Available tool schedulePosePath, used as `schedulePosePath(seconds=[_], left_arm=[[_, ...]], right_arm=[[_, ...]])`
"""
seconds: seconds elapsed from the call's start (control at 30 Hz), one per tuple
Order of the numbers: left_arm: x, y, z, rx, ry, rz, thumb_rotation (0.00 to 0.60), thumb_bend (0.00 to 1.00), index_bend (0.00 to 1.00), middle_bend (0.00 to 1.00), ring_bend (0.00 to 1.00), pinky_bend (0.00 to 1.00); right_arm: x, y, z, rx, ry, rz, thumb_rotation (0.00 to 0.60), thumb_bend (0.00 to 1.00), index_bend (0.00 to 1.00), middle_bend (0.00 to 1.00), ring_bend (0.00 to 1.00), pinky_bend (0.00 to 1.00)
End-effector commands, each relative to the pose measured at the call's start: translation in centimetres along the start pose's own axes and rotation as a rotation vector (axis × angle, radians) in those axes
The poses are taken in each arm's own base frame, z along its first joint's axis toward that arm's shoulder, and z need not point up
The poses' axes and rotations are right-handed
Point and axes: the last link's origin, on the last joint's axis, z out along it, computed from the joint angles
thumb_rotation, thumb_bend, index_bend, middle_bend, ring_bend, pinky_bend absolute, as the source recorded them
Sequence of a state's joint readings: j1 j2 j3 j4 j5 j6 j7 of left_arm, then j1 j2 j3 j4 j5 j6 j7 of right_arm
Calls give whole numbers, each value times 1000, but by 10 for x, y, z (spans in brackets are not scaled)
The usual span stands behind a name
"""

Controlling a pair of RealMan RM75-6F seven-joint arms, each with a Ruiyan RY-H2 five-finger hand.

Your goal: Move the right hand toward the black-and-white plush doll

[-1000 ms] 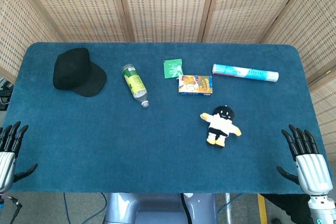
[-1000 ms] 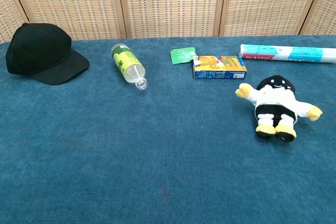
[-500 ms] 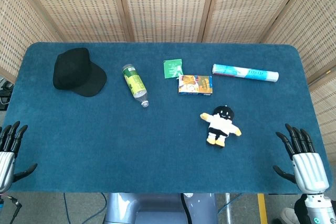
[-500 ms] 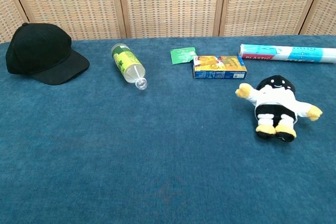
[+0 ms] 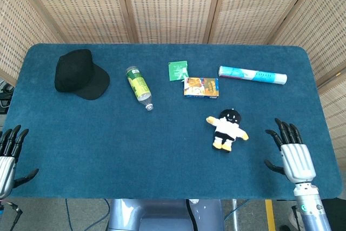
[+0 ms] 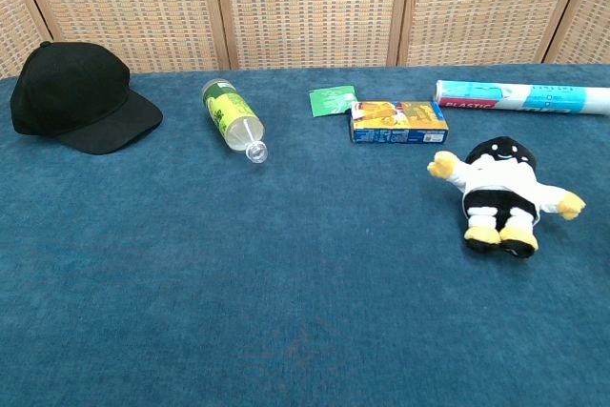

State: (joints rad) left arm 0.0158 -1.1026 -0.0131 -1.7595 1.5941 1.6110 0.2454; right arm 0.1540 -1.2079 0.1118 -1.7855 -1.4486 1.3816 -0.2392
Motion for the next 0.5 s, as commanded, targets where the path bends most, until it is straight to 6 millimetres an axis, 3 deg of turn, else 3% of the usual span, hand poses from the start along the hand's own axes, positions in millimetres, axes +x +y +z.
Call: schedulePosePath(seconds=[0.03, 0.5], left_arm=[[1, -2, 0, 6, 2, -7, 600, 134, 0, 0, 0, 0], [4, -2, 0, 0, 5, -20, 600, 134, 0, 0, 0, 0]], right_arm=[[-7, -14, 13, -13, -24, 19, 600, 322, 252, 0, 0, 26], [-32, -36, 35, -122, -114, 33, 600, 376, 286, 0, 0, 27]])
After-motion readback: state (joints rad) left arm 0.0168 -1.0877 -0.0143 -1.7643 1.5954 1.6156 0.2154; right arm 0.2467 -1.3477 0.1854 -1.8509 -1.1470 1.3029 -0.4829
